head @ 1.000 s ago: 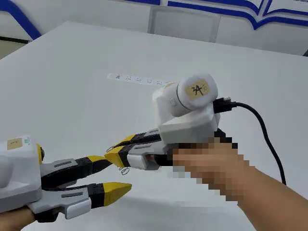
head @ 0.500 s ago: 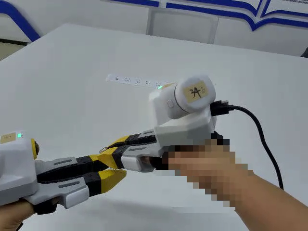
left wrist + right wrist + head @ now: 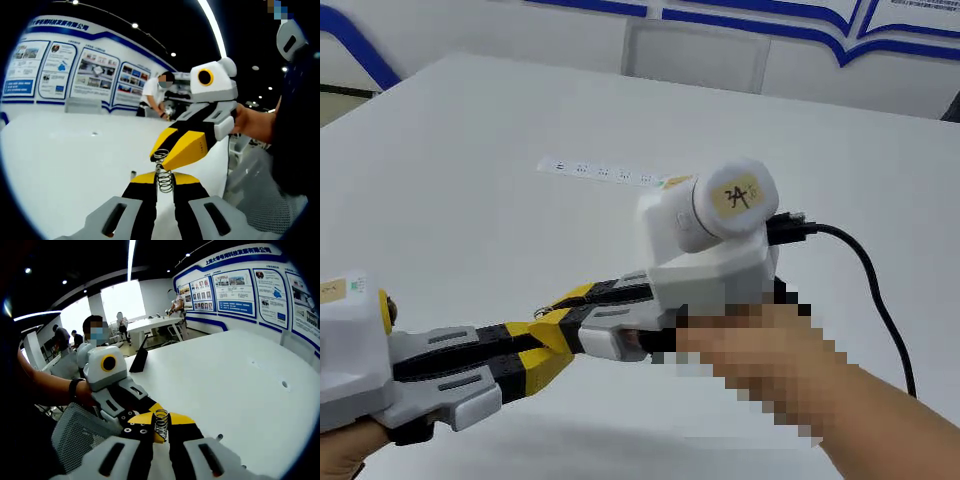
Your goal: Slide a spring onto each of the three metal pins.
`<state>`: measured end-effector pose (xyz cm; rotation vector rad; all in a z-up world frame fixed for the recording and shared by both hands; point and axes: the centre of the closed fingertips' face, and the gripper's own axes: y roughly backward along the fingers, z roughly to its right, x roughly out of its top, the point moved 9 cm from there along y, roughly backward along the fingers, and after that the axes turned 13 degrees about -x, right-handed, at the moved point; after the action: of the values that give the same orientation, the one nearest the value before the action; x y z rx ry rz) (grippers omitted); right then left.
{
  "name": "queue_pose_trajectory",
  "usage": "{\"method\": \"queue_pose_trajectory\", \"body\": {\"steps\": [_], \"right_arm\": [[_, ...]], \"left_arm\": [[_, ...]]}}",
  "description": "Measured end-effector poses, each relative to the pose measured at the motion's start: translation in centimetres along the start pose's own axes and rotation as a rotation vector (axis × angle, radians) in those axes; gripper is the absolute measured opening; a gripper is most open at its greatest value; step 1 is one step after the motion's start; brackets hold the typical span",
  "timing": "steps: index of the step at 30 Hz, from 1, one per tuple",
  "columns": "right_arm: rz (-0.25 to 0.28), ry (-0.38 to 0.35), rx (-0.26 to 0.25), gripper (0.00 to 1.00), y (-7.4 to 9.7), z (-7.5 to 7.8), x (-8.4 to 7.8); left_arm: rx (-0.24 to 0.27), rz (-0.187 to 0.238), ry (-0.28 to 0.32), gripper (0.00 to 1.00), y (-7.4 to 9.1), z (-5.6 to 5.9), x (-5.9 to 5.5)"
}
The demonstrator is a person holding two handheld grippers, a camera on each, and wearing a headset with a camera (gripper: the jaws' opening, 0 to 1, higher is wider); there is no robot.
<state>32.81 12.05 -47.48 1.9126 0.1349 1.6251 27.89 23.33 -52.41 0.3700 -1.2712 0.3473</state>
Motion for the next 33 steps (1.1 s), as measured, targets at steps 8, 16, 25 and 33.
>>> {"method": "queue_pose_trajectory", "body": {"steps": [8, 16, 25, 33], "right_arm": [[0.0, 0.005, -0.011, 0.11, 0.6, 0.2, -0.2], [-0.004, 0.013, -0.012, 0.11, 0.6, 0.2, -0.3], [-0.005, 0.025, -0.03, 0.11, 0.7, 0.9, -0.2], [0.004, 0.045, -0.071, 0.11, 1.2, 2.0, 0.1]], "left_arm": [[0.006, -0.014, -0.023, 0.12, 0.1, 0.0, 0.1], [0.013, -0.019, -0.027, 0.12, 0.1, 0.0, 0.0], [0.024, -0.028, -0.017, 0.22, 0.2, -0.2, -0.3], [0.046, -0.031, -0.012, 0.3, 0.5, -0.5, -0.4]]}}
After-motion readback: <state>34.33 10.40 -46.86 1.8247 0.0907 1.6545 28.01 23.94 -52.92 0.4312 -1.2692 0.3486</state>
